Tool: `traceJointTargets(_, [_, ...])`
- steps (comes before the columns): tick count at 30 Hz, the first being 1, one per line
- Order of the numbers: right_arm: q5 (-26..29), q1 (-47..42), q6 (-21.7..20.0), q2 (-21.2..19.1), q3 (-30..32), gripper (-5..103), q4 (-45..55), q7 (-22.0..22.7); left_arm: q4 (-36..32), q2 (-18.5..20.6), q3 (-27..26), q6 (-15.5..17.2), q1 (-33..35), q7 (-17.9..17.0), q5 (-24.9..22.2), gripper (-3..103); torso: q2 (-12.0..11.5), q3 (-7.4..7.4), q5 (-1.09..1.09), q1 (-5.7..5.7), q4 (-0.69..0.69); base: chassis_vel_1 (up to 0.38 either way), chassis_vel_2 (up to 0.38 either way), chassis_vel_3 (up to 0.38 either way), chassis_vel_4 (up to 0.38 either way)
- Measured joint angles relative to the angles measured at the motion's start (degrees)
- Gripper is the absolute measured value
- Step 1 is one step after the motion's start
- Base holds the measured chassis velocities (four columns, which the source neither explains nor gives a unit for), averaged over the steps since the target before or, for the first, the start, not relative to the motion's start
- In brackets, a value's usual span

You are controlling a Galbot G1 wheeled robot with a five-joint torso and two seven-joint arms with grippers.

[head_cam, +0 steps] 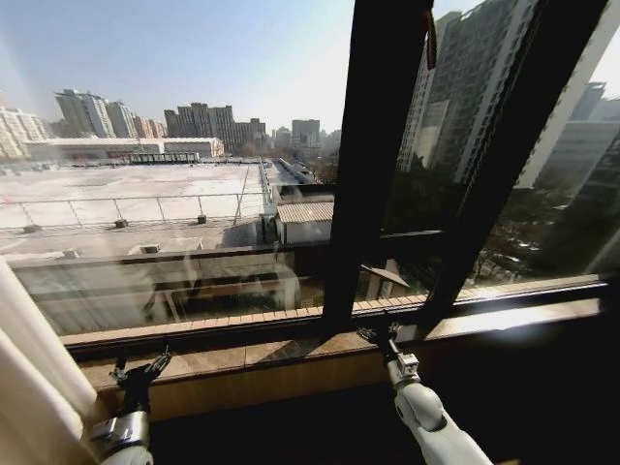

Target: Open the curtains by pulling them apart, changing their state from closed to fully open.

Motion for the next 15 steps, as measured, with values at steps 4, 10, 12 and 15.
traceJointTargets(4, [0.00, 0.00, 0.00, 0.00, 0.00, 100, 0.00, 0.00, 0.00, 0.00, 0.00, 0.00, 0.00, 0.00, 0.00, 100, 0.00, 0.00, -0.01, 0.00, 0.00, -0.364, -0.342, 0.359, 0.335])
traceJointTargets(10, [0.00, 0.00, 0.00, 0.00, 0.00, 100, 0.00, 0.00, 0.00, 0.00, 0.00, 0.00, 0.00, 0.00, 0.00, 100, 0.00, 0.00, 0.00, 0.00, 0.00, -0.356, -0.357, 0.357, 0.360])
traceJointTargets(12, [0.00, 0.00, 0.00, 0.00, 0.00, 100, 0.00, 0.00, 0.00, 0.00, 0.00, 0.00, 0.00, 0.00, 0.00, 100, 0.01, 0.00, 0.00, 0.00, 0.00, -0.345, -0.338, 0.365, 0.354])
traceJointTargets(15, [0.00, 0.00, 0.00, 0.00, 0.00, 100, 0.00, 0.00, 0.01, 0.00, -0.01, 0.00, 0.00, 0.00, 0.00, 100, 0.00, 0.00, -0.03, 0.00, 0.00, -0.363, -0.355, 0.373, 0.362])
